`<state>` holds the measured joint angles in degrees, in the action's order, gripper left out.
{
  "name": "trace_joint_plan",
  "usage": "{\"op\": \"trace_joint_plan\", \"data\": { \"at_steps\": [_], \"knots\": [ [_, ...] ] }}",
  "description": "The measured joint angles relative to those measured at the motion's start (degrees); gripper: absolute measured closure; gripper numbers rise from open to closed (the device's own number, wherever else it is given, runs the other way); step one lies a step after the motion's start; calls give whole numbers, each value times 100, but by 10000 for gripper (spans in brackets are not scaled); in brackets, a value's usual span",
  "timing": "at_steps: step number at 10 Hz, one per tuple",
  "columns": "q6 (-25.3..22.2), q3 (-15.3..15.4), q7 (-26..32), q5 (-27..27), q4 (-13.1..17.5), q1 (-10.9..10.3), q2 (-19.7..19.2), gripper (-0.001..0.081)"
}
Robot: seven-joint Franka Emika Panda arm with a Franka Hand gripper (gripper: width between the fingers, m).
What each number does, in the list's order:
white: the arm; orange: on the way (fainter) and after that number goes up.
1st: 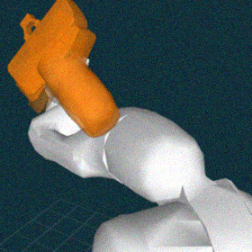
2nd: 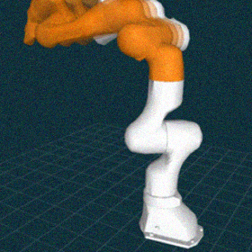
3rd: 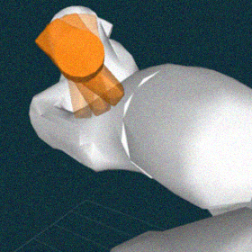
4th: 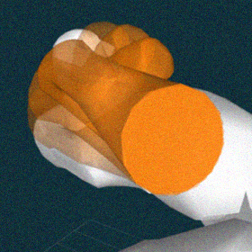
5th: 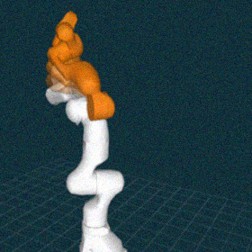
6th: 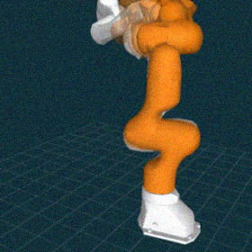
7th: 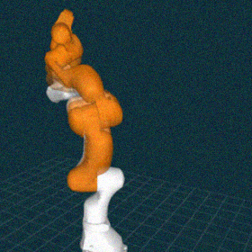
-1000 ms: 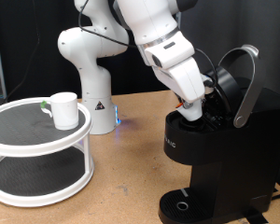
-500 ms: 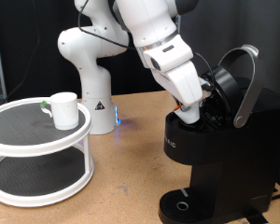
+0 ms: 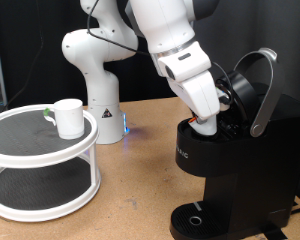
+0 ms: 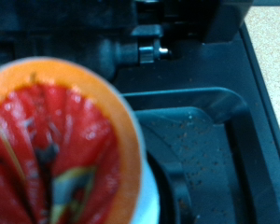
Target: Make a cup of coffee with the keurig machine
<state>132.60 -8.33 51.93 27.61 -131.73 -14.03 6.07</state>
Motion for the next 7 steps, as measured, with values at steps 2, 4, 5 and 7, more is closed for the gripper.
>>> {"op": "trace_joint_plan", "data": {
  "at_steps": [2,4,5,7],
  "knots": [
    [0,16,0,-34,22,-2,-31,726],
    [-1,17,0,-57,22,-1,-38,667],
    [-1,17,0,-69,22,-1,-44,485],
    [-4,17,0,-84,22,-1,-47,284]
  ]
}}
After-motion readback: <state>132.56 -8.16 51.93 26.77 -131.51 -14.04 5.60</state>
